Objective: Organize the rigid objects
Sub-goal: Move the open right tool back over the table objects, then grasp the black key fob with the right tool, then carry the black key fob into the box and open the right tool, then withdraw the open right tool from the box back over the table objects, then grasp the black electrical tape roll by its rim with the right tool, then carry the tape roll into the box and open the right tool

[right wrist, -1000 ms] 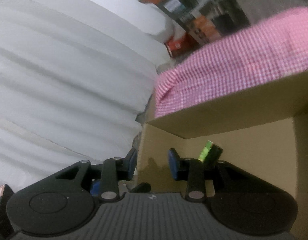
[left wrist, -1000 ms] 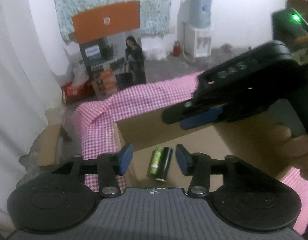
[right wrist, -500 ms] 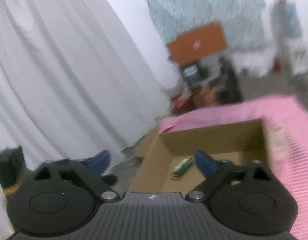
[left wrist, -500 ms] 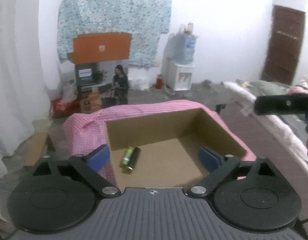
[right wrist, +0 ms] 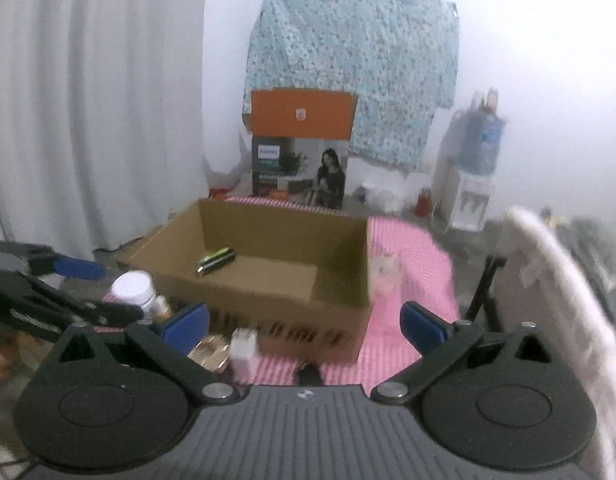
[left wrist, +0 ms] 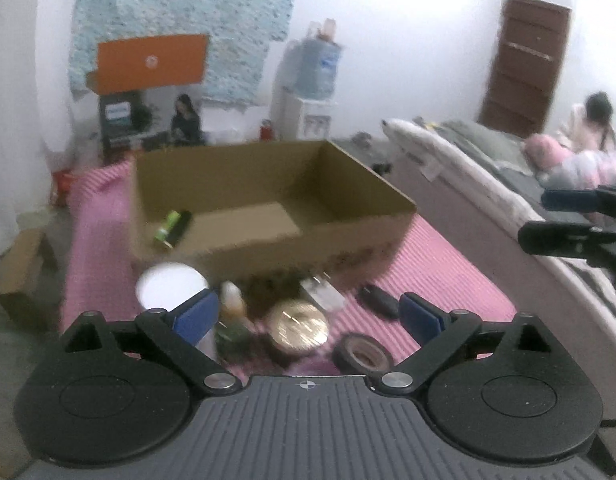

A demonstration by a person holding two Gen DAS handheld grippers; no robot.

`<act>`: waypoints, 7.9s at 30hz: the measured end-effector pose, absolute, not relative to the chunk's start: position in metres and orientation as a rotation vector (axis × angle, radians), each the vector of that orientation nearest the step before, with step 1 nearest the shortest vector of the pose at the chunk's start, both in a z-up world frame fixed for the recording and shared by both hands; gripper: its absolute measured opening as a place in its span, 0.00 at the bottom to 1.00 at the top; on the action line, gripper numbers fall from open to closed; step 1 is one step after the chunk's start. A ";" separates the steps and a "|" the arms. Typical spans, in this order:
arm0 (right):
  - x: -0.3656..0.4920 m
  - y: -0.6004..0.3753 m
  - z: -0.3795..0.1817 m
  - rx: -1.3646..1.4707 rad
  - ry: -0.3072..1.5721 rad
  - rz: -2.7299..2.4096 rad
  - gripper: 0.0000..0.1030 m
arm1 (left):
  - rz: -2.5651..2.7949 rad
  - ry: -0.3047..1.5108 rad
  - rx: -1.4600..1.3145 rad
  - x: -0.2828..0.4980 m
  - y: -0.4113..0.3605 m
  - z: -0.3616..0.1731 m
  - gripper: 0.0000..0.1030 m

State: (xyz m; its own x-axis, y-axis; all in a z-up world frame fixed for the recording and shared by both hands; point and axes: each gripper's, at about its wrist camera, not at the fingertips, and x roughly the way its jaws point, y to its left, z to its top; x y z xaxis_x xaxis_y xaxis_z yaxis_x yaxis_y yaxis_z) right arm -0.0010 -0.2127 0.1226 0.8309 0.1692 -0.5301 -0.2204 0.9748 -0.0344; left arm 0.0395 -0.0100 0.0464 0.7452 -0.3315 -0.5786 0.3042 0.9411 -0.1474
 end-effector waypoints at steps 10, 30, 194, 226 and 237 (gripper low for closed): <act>-0.029 -0.248 0.091 0.115 0.564 0.247 1.00 | -0.378 0.723 0.097 0.035 -0.050 0.005 0.92; 0.015 -0.260 -0.010 0.413 0.832 0.246 0.59 | -0.426 0.785 0.311 0.054 -0.099 -0.025 0.75; 0.077 -0.235 -0.046 0.326 1.013 0.350 0.31 | -0.546 0.861 0.468 0.066 -0.116 -0.035 0.62; 0.077 -0.246 -0.042 0.200 0.984 0.339 0.26 | -0.571 0.882 0.449 0.080 -0.145 -0.050 0.65; 0.068 -0.247 -0.030 0.185 0.947 0.323 0.19 | -0.557 0.810 0.425 0.066 -0.139 -0.031 0.65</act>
State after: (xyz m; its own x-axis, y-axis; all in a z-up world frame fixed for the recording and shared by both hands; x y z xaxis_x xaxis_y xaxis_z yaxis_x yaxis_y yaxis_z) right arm 0.0677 -0.2468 -0.0298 0.5413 0.3503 -0.7644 -0.1896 0.9365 0.2949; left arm 0.0658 -0.1392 -0.0314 0.5609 -0.3001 -0.7716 0.6130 0.7770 0.1434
